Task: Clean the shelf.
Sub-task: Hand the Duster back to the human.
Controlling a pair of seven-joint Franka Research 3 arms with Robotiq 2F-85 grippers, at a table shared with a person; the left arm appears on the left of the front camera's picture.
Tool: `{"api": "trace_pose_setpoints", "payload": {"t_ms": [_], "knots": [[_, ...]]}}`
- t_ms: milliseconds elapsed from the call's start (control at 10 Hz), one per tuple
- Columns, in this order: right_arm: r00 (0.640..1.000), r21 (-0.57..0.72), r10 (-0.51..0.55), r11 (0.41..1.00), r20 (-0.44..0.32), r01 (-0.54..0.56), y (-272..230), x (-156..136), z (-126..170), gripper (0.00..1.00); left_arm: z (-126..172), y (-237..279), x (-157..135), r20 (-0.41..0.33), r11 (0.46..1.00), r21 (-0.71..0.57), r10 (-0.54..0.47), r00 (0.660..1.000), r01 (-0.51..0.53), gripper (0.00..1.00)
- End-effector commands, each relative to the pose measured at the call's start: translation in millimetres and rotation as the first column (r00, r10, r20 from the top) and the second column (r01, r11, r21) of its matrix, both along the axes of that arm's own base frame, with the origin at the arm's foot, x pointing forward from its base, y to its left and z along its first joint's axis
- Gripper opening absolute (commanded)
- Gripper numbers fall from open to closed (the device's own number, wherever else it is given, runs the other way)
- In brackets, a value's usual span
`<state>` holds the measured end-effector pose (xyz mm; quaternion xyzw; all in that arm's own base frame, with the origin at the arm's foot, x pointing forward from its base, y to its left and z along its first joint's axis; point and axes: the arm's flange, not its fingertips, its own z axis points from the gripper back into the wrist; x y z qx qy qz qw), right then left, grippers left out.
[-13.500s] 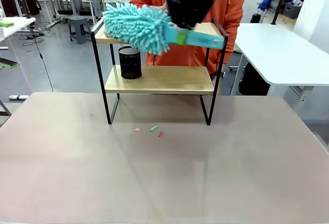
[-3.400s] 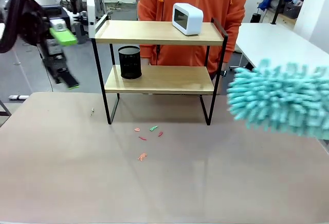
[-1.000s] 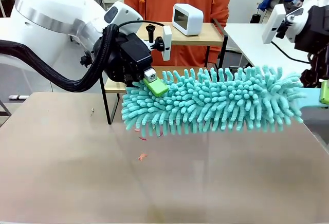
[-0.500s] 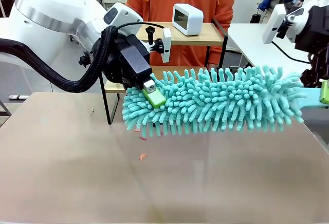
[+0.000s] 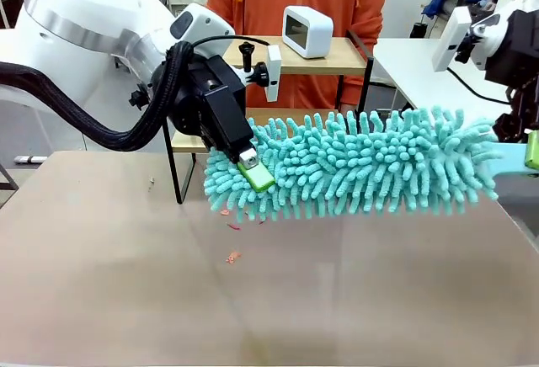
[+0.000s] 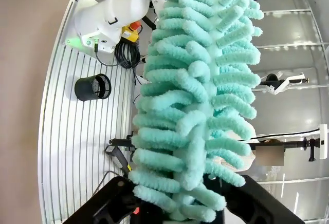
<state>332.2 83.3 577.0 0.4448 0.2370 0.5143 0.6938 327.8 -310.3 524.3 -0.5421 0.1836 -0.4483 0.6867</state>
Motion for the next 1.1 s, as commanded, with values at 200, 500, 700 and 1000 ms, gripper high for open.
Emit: {"api": "trace_pose_setpoints", "payload": {"t_ms": [200, 500, 700, 1000], "knots": [[1.000, 0.035, 0.000, 0.999, -0.007, 0.000, -4.4, 4.7, 4.0, 0.12, 3.0, -0.5, -2.2, 0.019, 1.000, -0.021, -0.009, 1.000, 0.009, 0.00], [1.000, 0.025, 0.009, 1.000, -0.001, -0.009, -5.1, 3.1, 4.3, 0.12, 4.2, 0.7, -2.2, 0.019, 1.000, -0.022, -0.008, 1.000, 0.008, 0.00], [1.000, 0.021, 0.021, 1.000, -0.008, -0.021, -8.4, 2.2, 2.6, 0.68, 4.3, 1.0, -2.5, 0.021, 1.000, -0.021, -0.008, 1.000, 0.008, 0.00], [0.989, 0.224, -0.142, 0.963, -0.049, 0.150, -49.1, 20.9, -8.1, 1.00, 6.5, 7.9, -1.5, 0.022, 0.999, -0.034, -0.016, 1.000, 0.017, 0.00]]}}
